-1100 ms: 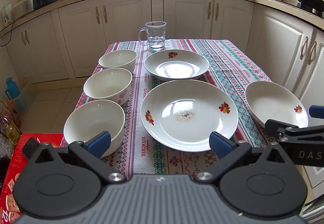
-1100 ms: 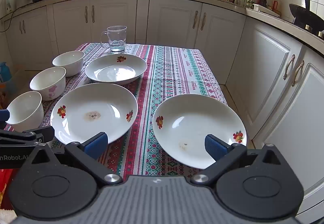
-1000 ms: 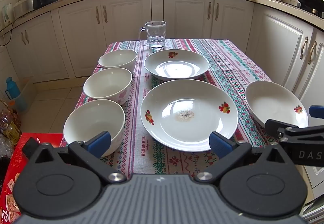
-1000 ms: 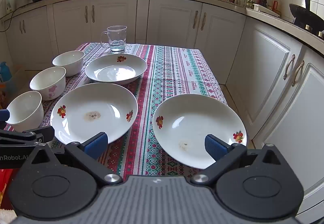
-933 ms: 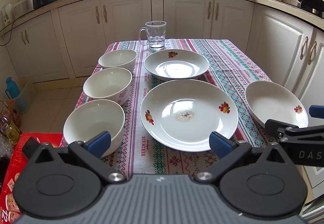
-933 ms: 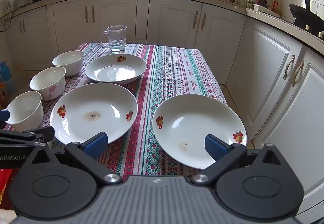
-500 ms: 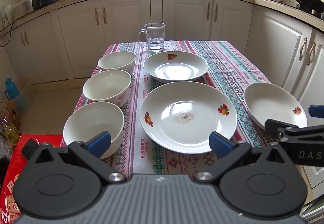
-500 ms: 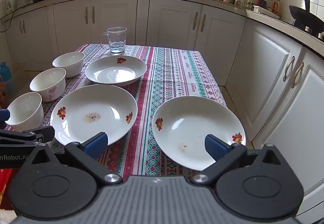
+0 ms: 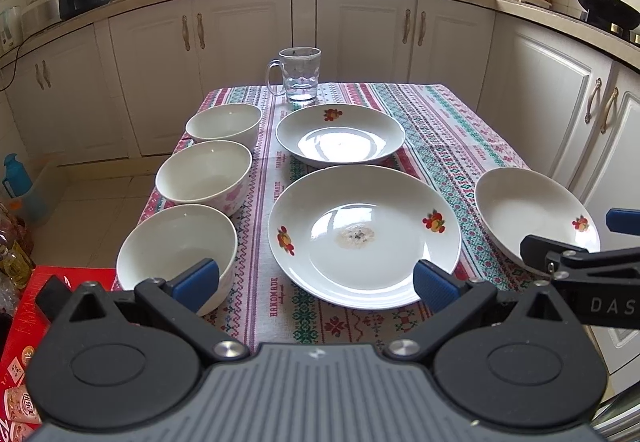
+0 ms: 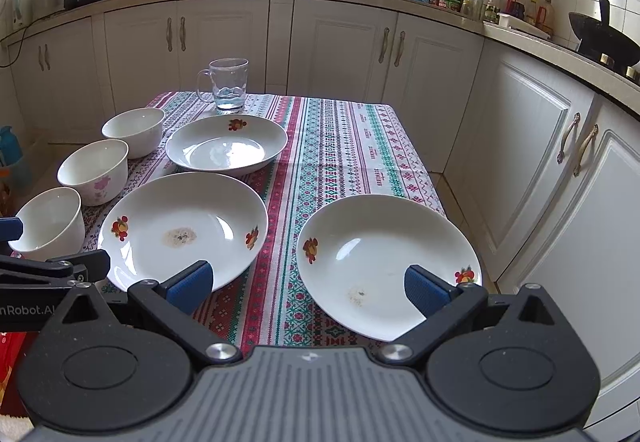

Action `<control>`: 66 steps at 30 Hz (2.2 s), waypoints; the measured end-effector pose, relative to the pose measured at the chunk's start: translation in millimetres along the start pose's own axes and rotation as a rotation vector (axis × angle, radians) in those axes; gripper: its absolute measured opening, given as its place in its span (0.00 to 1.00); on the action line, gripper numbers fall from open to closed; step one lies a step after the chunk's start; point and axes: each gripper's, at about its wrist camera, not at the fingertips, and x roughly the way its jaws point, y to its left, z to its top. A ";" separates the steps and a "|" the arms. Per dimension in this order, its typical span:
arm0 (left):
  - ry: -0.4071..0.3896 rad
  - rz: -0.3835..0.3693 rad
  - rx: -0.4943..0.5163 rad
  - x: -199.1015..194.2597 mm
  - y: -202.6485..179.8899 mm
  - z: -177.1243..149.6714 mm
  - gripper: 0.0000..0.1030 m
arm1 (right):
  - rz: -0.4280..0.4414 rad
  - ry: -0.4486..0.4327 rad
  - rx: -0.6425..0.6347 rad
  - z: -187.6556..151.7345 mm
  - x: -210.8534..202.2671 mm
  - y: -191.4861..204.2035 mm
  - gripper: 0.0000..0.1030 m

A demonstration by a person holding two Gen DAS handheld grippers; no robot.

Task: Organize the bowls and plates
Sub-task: 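Move the left tool toward the flowered plate beside the bowls, then grasp the rim of the flowered plate with the left gripper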

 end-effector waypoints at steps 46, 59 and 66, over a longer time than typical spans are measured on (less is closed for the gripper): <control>0.047 -0.286 0.207 62.6 -66.0 45.4 0.99 | 0.244 0.040 -0.102 -66.4 88.1 -122.5 1.00; 0.080 -0.331 0.333 87.4 -95.3 66.8 0.99 | 0.290 -0.005 -0.149 -67.4 96.3 -131.8 1.00; 0.164 -0.410 0.423 109.2 -119.6 76.1 0.99 | 0.300 -0.087 -0.147 -79.5 92.9 -136.3 1.00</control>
